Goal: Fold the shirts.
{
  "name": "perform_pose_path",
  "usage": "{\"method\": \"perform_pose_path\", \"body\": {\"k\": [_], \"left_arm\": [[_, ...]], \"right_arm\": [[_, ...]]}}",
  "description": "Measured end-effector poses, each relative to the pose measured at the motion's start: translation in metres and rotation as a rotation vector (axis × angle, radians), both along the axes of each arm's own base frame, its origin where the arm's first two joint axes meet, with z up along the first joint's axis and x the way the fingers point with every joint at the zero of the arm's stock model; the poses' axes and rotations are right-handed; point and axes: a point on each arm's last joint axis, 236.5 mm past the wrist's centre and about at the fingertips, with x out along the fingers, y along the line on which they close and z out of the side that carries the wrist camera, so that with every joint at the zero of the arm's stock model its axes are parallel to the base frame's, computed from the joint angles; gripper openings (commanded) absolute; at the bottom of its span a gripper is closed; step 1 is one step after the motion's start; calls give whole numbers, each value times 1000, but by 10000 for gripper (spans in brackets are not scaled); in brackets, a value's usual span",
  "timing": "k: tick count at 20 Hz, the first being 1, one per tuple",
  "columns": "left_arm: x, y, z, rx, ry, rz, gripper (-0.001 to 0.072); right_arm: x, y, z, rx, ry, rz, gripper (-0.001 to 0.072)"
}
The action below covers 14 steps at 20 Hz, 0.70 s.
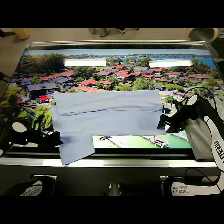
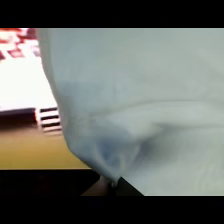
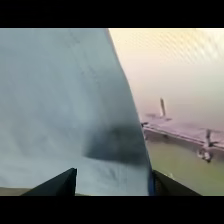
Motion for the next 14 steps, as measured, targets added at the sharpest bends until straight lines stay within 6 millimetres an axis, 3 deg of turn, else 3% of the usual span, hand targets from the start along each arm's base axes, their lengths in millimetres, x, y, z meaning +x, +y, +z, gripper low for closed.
{"method": "perform_pose_path", "body": {"k": [1, 2, 5, 8, 11, 14], "left_arm": [[2, 1, 0, 3, -8, 3, 33], [4, 1, 0, 8, -18, 6, 32], [22, 6, 8, 26, -75, 16, 30], [67, 15, 48, 53, -225, 7, 27], [121, 23, 99, 85, -390, 5, 28], [172, 26, 121, 100, -468, -2, 28]], "right_arm": [[0, 1, -3, 3, 6, -10, 138], [2, 2, -5, 9, 1, -18, 24], [12, 2, -5, 5, -30, -22, 21], [42, -5, 23, -13, -143, -2, 20], [96, -6, 67, -30, -330, -11, 20], [151, 5, 90, -55, -486, -3, 20]]}}
